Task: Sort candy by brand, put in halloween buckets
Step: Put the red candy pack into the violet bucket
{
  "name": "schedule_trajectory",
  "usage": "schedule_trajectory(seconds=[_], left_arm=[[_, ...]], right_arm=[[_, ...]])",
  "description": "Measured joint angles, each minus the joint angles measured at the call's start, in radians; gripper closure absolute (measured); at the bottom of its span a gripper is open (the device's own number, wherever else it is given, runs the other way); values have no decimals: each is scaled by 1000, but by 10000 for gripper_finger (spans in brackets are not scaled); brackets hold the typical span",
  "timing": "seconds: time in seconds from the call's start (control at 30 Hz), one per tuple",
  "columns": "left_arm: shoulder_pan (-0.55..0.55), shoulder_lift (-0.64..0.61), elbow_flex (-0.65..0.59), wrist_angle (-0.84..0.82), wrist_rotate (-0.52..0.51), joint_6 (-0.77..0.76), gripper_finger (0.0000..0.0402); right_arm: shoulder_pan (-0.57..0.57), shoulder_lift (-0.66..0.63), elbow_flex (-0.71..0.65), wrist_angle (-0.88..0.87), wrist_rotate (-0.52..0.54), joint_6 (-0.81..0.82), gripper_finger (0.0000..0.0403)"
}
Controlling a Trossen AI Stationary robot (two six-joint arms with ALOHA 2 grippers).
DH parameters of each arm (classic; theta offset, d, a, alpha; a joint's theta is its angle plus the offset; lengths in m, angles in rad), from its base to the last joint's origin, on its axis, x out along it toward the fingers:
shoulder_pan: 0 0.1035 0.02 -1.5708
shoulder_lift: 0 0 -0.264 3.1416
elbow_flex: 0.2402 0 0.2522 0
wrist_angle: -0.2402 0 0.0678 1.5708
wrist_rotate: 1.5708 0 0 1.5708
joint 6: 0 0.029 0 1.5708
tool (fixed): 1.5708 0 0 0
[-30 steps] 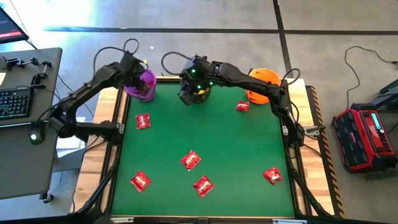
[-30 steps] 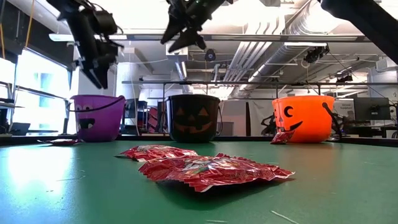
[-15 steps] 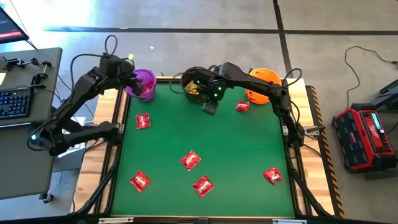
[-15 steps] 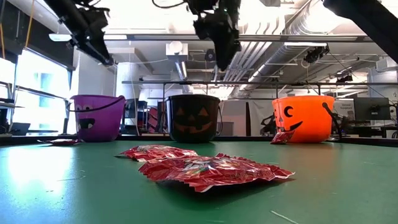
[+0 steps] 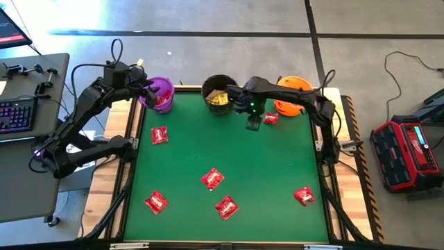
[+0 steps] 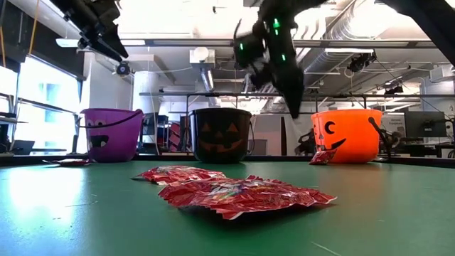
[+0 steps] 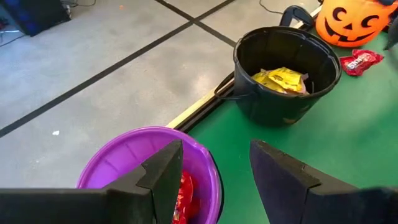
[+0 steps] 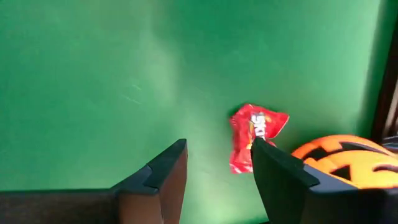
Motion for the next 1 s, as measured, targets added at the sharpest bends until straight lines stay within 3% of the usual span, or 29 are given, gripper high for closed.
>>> schedule_trajectory(seconds=[0.33,0.77,0.87,1.0], left_arm=[[-1,1,0,1,-1,-9,225],[0,1,0,1,-1,-20,225],[0,1,0,1,-1,-21,225],[0,1,0,1,-2,-46,225]], right_arm=[[-52,1,-338,165,105,-35,237],[-80,1,-513,284,178,-68,238],[-88,0,-525,288,155,-69,255],[-88,0,-519,271,144,-69,310]])
